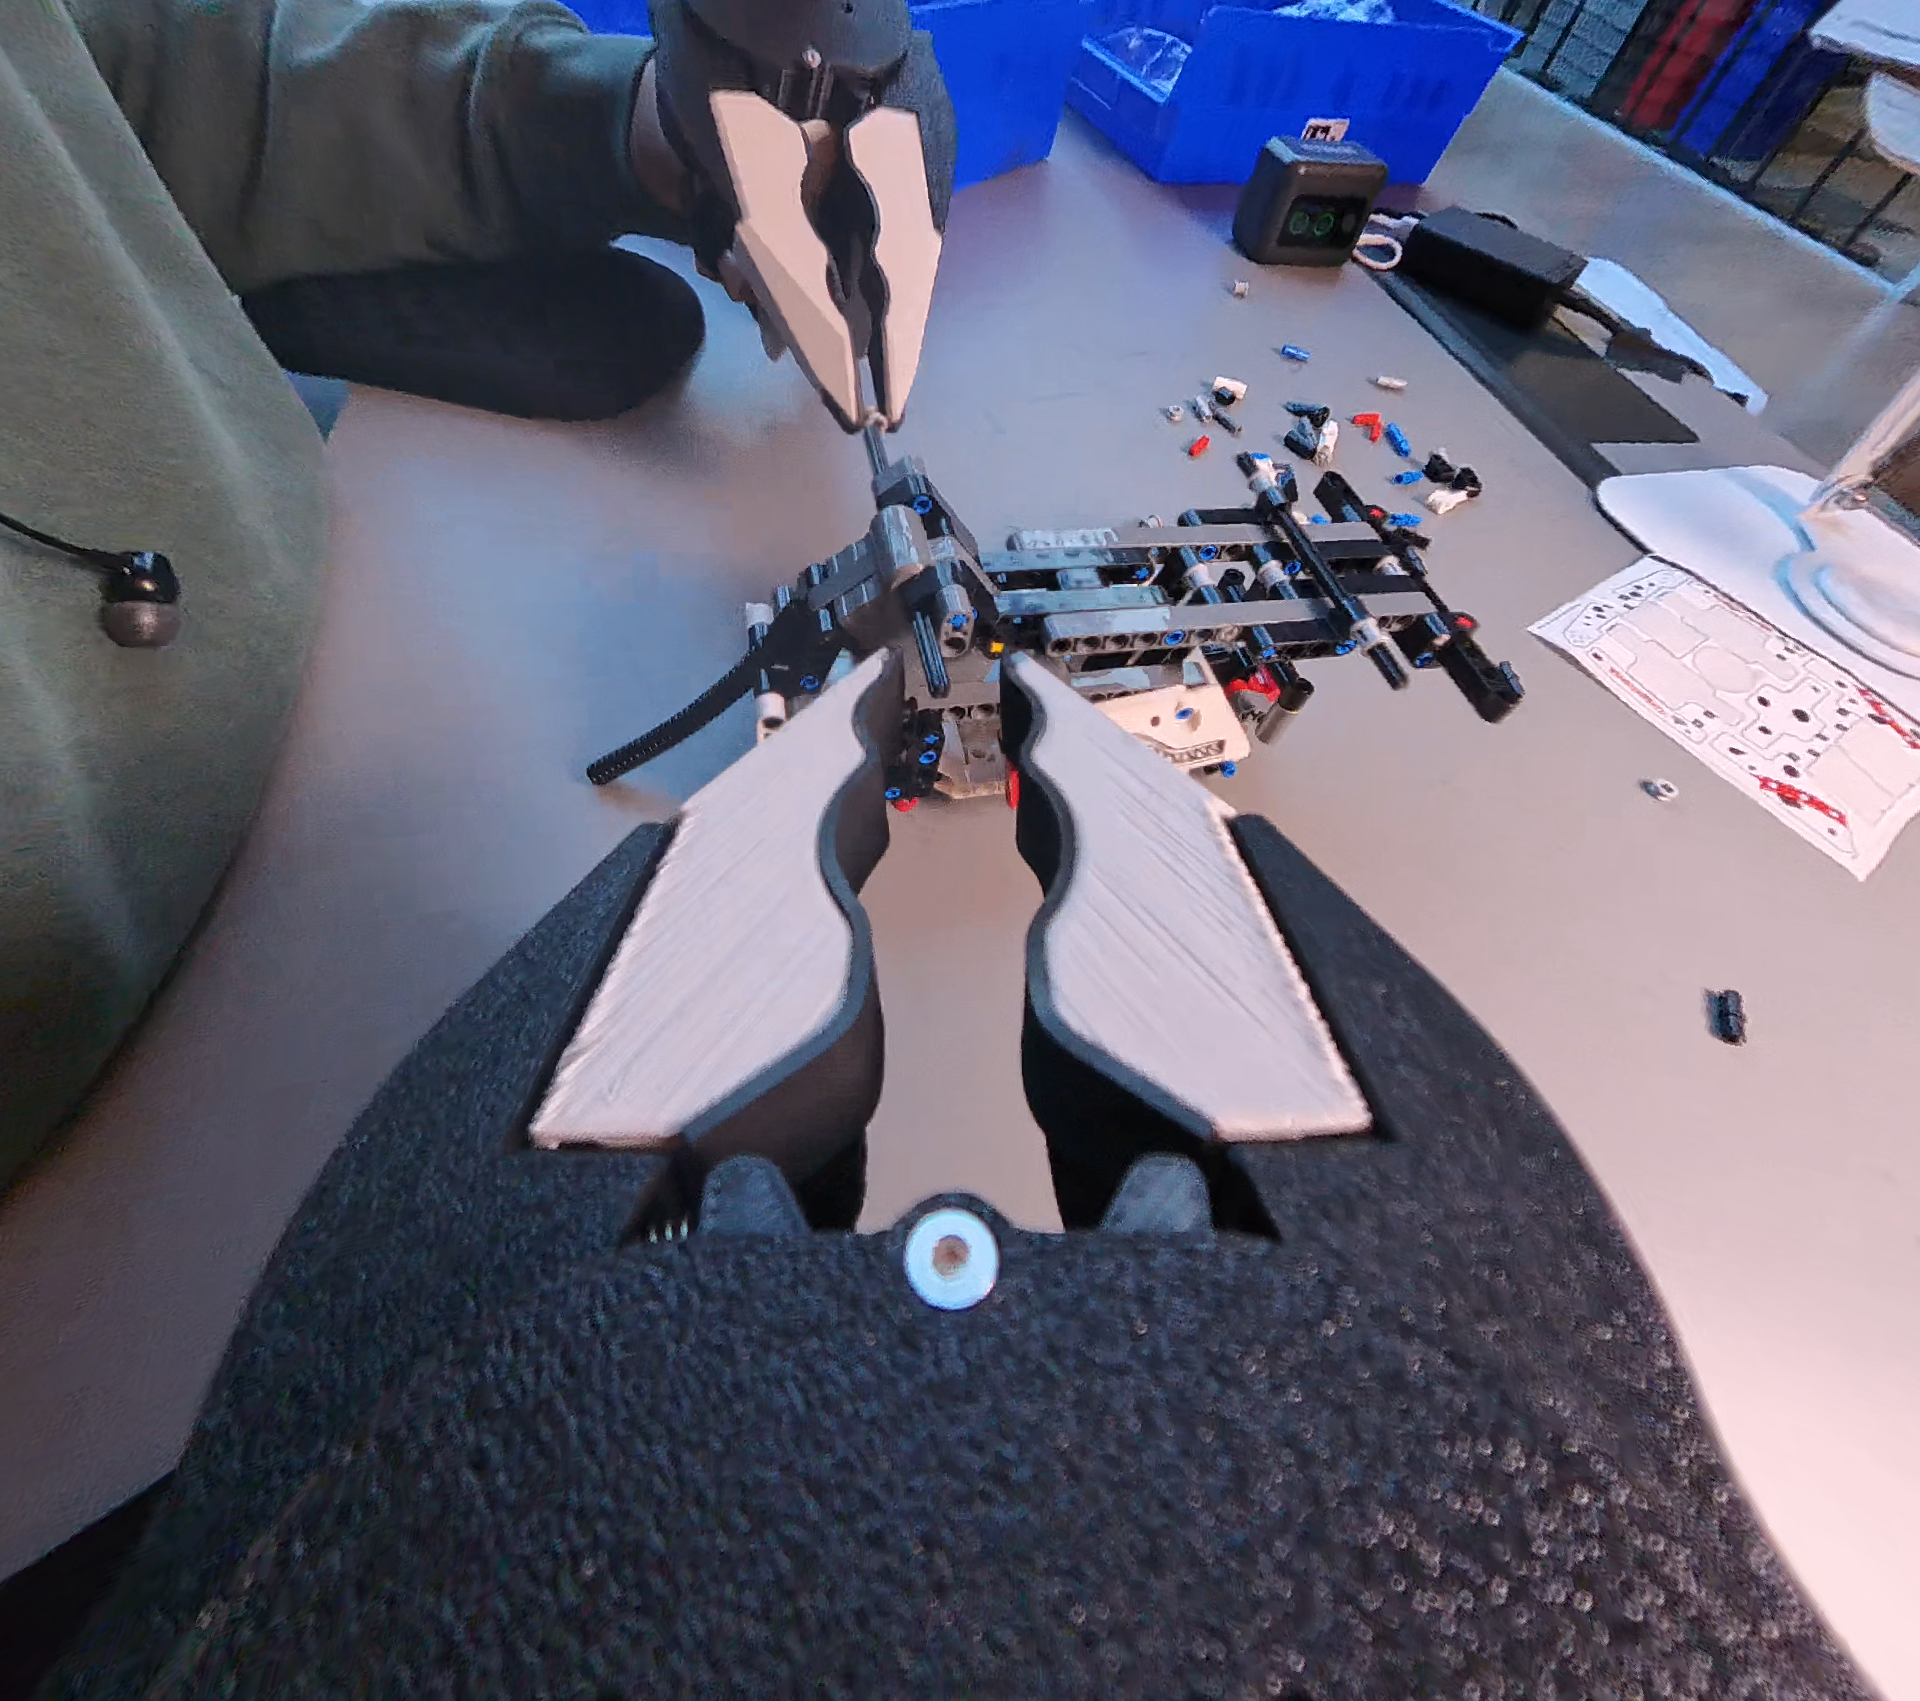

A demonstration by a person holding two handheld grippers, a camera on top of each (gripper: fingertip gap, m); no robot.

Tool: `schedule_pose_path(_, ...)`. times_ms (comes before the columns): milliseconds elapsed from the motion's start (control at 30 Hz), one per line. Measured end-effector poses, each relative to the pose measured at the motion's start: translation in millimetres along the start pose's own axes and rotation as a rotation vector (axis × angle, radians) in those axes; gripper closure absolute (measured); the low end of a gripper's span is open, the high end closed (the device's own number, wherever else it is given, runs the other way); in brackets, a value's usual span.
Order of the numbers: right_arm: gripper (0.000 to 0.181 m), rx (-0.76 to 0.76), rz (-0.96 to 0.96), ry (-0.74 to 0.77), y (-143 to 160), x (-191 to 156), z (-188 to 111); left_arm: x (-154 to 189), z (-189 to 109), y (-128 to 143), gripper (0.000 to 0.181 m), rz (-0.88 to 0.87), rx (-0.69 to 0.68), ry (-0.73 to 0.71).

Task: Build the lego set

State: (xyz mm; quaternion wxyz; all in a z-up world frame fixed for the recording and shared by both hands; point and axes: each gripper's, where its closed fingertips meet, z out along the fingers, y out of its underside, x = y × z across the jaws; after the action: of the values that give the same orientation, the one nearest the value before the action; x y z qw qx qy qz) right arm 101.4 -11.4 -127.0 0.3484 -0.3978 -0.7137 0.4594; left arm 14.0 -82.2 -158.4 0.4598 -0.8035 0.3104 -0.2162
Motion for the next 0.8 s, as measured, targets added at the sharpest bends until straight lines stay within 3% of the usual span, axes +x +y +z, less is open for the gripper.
schedule_pose_path(800,0.175,-0.031,0.007,-0.050,14.6,-4.9,13.7,8.6,11.7,-18.0,0.175,0.043,0.036,0.029)
